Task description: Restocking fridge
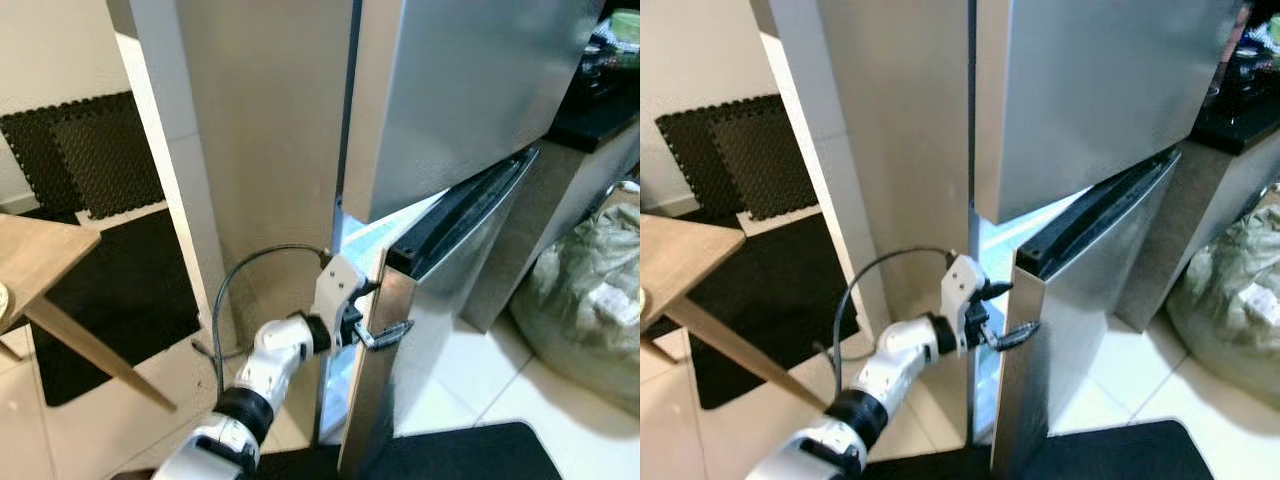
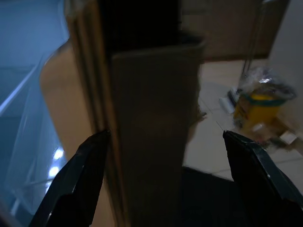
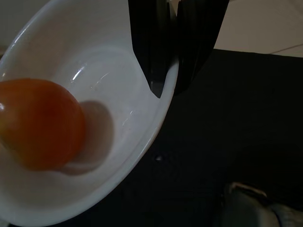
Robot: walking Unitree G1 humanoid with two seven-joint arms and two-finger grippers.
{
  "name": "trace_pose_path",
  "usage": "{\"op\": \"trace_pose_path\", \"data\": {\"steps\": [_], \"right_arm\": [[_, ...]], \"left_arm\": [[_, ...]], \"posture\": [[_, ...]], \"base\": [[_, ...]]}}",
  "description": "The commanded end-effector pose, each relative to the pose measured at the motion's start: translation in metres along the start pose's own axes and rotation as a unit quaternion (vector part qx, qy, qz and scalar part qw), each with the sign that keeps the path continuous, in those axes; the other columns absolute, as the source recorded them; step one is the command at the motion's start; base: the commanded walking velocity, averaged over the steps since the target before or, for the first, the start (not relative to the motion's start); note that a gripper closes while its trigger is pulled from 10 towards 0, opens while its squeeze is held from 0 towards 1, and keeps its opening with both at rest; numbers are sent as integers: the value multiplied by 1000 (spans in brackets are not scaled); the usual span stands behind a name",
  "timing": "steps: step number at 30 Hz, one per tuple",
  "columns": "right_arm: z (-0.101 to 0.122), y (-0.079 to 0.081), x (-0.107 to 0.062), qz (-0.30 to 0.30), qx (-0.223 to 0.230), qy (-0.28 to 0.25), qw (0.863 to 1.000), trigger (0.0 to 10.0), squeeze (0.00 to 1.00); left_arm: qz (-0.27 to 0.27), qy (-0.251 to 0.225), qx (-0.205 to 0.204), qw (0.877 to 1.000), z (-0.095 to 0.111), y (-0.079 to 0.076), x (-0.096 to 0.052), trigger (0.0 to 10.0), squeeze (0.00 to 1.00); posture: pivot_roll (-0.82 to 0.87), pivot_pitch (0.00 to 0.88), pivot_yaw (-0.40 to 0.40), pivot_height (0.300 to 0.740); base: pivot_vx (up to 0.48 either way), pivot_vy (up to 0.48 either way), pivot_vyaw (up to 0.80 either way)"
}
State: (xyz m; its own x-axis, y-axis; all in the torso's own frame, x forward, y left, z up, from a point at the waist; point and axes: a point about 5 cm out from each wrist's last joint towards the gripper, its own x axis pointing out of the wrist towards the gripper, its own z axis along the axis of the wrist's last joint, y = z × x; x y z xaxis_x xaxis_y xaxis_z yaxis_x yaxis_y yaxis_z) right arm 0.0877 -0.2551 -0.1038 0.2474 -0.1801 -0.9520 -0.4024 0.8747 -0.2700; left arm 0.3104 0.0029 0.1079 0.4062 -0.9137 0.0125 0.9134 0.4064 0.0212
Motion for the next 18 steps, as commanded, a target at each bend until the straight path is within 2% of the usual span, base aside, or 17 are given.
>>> {"op": "trace_pose_path", "data": {"steps": [1,9,14,15,16,17,18], "right_arm": [[5,-1,0,-5,5,-10,1000,10000,0],[4,1,0,-3,7,-8,1000,10000,0],[3,2,0,-2,7,-8,1000,10000,0],[3,2,0,-2,7,-7,1000,10000,0],[3,2,0,-2,7,-7,1000,10000,0],[3,2,0,-1,7,-7,1000,10000,0],[3,2,0,-1,7,-7,1000,10000,0]], "left_arm": [[-14,-5,-15,1000,3,-16,20,10000,0],[-31,7,-28,999,-5,-20,16,10000,0],[-31,32,-35,998,-18,-22,9,10000,0],[-22,52,-43,997,-28,-21,2,10000,0],[-22,52,-43,997,-28,-21,2,10000,0],[-17,72,-57,996,-40,-20,-6,10000,0],[-17,72,-57,996,-40,-20,-6,10000,0]], "posture": [[-166,0,54,740],[-167,0,56,740],[-167,0,57,740],[-166,0,57,740],[-166,0,57,740],[-167,0,58,740],[-167,0,58,740]], "base": [[0,0,0],[0,0,0],[0,0,0],[0,0,0],[0,0,0],[0,0,0],[0,0,0]]}}
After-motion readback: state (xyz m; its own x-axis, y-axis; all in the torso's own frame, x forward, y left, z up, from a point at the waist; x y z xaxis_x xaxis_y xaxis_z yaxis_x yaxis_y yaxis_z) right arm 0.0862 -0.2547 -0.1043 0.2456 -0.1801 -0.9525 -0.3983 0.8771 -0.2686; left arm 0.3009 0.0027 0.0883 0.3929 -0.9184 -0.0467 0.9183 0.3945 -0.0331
